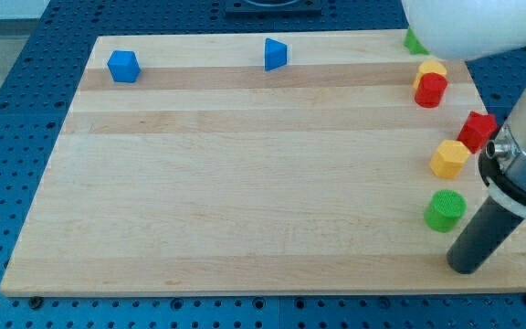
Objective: Push the green circle to the horizontal left side of the yellow heart
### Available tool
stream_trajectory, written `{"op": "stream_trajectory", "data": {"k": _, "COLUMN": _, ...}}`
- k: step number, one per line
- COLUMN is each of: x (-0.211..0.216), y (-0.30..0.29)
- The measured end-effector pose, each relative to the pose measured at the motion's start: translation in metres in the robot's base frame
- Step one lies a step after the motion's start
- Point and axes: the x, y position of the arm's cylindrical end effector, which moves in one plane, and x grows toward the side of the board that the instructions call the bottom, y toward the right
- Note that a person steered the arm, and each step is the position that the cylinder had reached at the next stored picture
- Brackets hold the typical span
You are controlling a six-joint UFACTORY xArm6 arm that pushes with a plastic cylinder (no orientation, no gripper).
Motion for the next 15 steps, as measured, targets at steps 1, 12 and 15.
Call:
{"op": "stream_trajectory", "data": {"k": 1, "x": -0.002, "y": 0.016}}
{"op": "stream_trajectory", "data": {"k": 12, "x": -0.212, "y": -0.027}}
{"op": "stream_trajectory", "data": {"k": 15, "x": -0.154, "y": -0.045}}
